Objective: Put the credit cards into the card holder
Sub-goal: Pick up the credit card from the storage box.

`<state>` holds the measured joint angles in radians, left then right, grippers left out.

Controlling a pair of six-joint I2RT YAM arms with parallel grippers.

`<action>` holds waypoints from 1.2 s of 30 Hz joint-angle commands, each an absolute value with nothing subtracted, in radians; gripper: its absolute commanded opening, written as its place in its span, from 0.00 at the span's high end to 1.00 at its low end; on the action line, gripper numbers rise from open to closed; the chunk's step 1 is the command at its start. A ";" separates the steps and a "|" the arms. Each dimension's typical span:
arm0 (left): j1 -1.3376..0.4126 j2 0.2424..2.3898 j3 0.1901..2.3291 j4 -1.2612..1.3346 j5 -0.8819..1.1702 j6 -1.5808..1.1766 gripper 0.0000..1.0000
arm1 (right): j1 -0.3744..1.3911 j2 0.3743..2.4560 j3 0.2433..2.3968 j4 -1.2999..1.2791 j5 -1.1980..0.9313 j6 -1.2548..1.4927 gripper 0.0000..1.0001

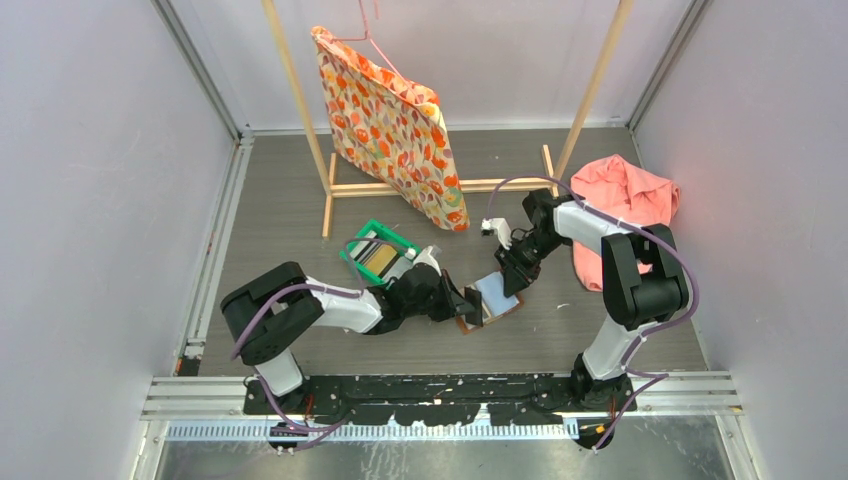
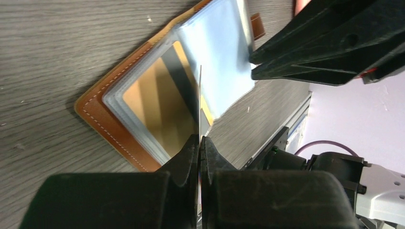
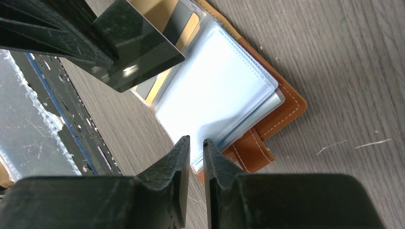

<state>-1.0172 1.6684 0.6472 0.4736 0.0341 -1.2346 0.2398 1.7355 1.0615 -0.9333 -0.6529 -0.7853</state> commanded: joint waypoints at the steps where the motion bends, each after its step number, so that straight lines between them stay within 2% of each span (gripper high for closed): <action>1: -1.024 1.692 0.664 0.492 0.007 -1.270 0.99 | 0.239 1.743 1.095 -0.920 -0.645 -0.772 0.78; 16: -1.023 1.753 0.657 0.573 0.008 -1.363 0.97 | 0.241 1.743 1.095 -0.923 -0.646 -0.769 0.78; 36: -1.028 1.795 0.620 0.628 -0.124 -1.458 0.95 | 0.241 1.731 1.097 -0.932 -0.659 -0.775 0.78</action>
